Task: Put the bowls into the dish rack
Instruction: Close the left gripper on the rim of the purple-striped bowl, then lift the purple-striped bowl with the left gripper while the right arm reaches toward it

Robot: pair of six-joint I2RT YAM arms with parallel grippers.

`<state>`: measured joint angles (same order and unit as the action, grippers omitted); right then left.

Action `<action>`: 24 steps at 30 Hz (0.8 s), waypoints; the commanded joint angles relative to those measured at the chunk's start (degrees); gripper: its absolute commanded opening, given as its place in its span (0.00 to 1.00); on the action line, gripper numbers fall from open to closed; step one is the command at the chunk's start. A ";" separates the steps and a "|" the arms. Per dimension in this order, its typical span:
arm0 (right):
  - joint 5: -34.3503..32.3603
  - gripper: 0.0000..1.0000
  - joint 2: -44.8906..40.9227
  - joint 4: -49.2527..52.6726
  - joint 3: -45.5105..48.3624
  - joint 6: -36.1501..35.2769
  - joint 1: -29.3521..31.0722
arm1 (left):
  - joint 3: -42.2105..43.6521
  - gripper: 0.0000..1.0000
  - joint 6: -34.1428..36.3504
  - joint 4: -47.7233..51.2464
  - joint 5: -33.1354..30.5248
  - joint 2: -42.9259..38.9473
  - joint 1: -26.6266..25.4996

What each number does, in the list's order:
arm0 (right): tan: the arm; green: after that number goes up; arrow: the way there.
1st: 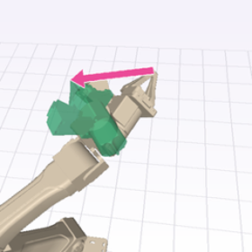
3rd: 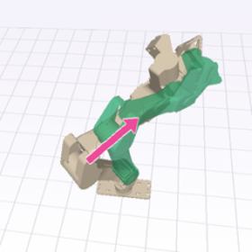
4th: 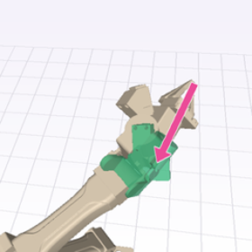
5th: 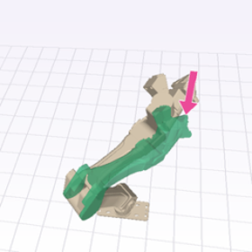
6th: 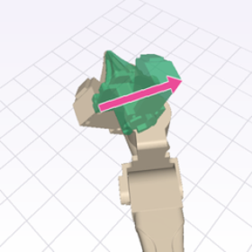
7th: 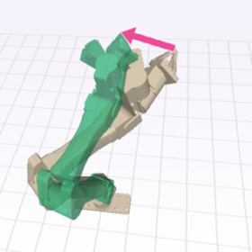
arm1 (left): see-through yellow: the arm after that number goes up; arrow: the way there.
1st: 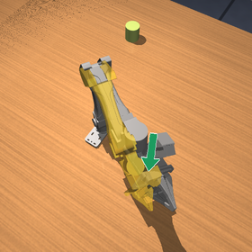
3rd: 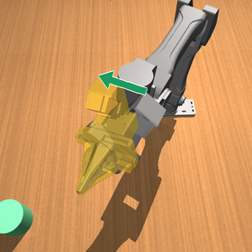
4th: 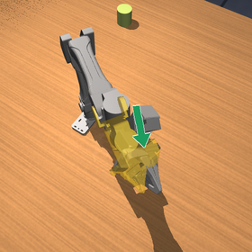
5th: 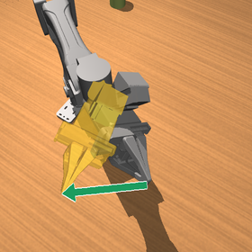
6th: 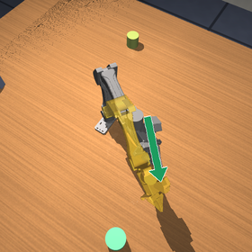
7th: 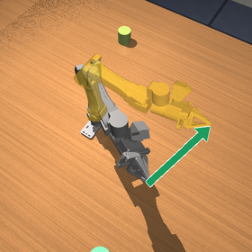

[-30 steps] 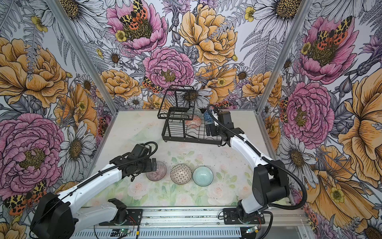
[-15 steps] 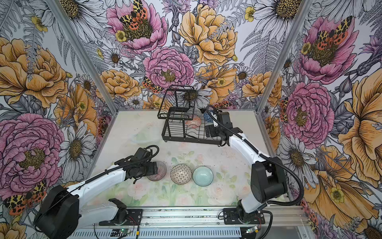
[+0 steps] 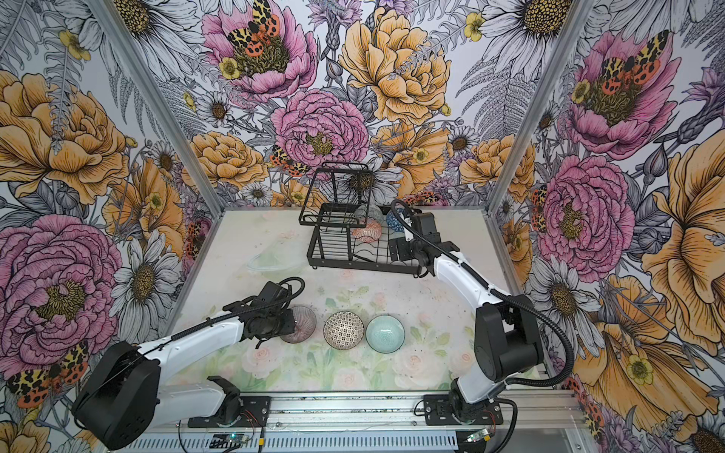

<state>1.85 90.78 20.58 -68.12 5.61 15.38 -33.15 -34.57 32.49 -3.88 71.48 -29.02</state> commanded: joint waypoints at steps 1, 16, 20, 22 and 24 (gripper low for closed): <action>0.88 1.00 -0.02 -0.36 -1.40 1.10 -0.19 | 0.23 0.32 0.62 -1.51 0.67 -0.37 -0.17; 2.12 0.99 -2.17 -0.18 -0.31 0.62 -0.56 | -2.93 0.00 5.23 1.55 1.07 -5.59 1.45; 2.49 1.00 -2.95 -0.10 0.25 0.72 -0.69 | -5.00 0.00 7.01 2.36 0.90 -8.03 1.28; 2.49 0.99 -3.33 -0.10 0.66 0.70 -0.78 | -6.14 0.00 8.27 2.78 0.30 -9.16 1.31; 2.37 0.99 -3.48 -0.01 0.79 0.71 -0.85 | -7.23 0.00 9.30 2.60 0.03 -9.85 1.32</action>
<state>3.55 89.17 20.62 -68.03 5.58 15.00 -37.08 -28.03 36.64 -2.48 63.72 -27.97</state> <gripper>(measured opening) 0.995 0.113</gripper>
